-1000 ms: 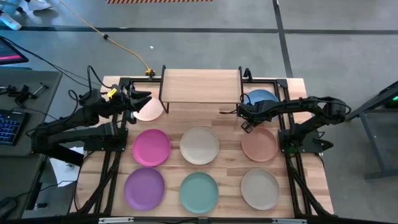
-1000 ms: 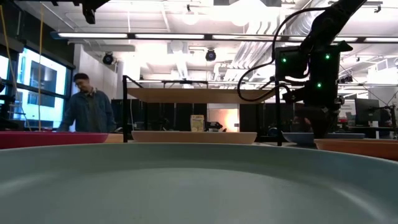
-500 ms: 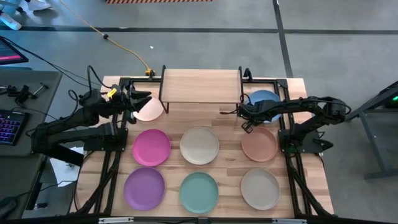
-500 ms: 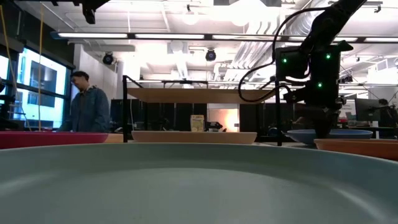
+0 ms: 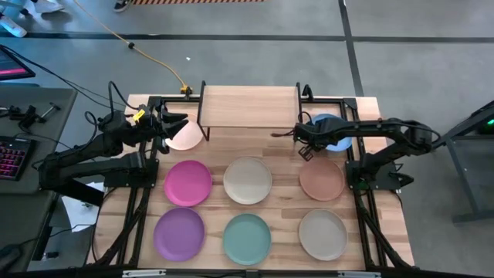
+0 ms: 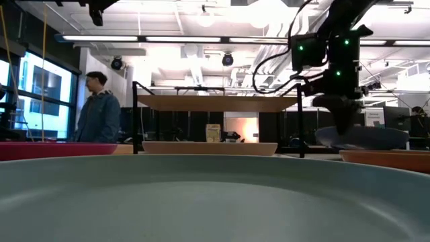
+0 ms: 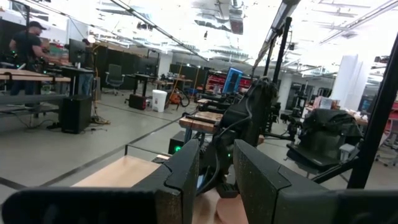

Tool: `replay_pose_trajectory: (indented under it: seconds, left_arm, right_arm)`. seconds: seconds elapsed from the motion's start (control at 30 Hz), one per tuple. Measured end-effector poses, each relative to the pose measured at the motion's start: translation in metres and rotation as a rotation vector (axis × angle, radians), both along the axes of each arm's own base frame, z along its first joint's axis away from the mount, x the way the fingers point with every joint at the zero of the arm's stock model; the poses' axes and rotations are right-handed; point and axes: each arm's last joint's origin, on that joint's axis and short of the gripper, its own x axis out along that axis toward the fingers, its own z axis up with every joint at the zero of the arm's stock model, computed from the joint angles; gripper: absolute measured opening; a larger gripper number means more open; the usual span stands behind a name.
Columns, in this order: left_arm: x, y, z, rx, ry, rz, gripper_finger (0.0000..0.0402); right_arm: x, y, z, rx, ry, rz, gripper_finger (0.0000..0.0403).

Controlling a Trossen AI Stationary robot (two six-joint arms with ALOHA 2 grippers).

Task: Place and stack plates onto a shelf
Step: Put the blue plate on the shelf

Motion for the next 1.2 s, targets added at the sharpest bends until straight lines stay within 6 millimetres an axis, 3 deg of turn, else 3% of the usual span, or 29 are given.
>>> replay_pose_trajectory:
  seconds: [0.4, 0.93, 1.2]
  left_arm:
    - [0.000, 0.000, -0.001, -0.001, 0.005, 0.000, 0.0090]
    - [0.000, 0.000, -0.002, -0.005, 0.018, 0.000, 0.0090]
    - [0.000, 0.000, -0.002, -0.005, 0.018, 0.000, 0.0090]
  right_arm:
    - [-0.001, -0.001, 0.031, -0.043, -0.011, -0.006, 0.0000]
    - [0.002, -0.006, 0.106, -0.174, 0.016, -0.030, 0.0000]
    - [0.006, -0.008, 0.142, -0.233, -0.063, 0.010, 0.0000]
